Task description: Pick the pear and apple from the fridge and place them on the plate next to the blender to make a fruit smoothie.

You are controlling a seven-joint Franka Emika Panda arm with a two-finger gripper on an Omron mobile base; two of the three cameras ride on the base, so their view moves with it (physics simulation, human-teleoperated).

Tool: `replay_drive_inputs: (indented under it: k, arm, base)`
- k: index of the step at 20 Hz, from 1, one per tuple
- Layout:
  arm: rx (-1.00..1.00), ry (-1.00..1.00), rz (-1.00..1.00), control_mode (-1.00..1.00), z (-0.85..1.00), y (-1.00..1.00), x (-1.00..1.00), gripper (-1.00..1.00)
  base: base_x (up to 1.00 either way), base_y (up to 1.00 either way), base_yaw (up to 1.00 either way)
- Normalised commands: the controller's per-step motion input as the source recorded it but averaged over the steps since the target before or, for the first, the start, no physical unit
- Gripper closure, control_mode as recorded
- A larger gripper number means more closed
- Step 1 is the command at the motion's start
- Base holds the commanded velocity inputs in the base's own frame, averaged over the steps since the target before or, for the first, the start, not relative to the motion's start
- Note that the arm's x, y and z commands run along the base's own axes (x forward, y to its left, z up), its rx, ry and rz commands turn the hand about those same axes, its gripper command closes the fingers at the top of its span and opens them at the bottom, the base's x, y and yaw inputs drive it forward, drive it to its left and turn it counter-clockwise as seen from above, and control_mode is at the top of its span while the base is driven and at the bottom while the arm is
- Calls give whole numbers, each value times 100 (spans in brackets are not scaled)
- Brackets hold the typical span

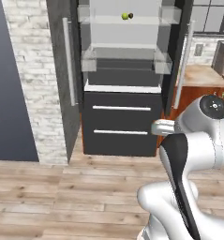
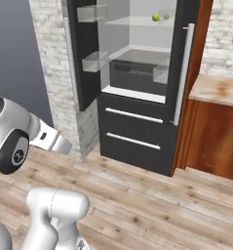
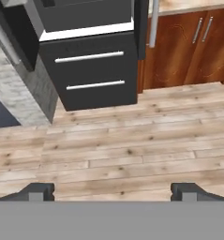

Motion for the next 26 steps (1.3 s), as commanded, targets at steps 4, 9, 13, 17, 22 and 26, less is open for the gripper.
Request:
replay_drive_inputs:
  k: [4, 9, 13, 17, 22, 26]
  arm:
    - [0, 0, 0, 100, 0, 0, 0, -100]
    - [0, 0, 0, 100, 0, 0, 0, -100]
    - [0, 0, 0, 100, 0, 0, 0, -100]
    - [0, 0, 0, 100, 0, 0, 0, -100]
    - [0, 0, 0, 100, 0, 0, 0, -100]
    - [0, 0, 0, 100, 0, 0, 0, -100]
  base:
    - [100, 77, -28]
    - [100, -1, -22]
    - [90, -32, -21]
    - [6, 0, 0]
    - [93, 0, 0]
    - [84, 0, 0]
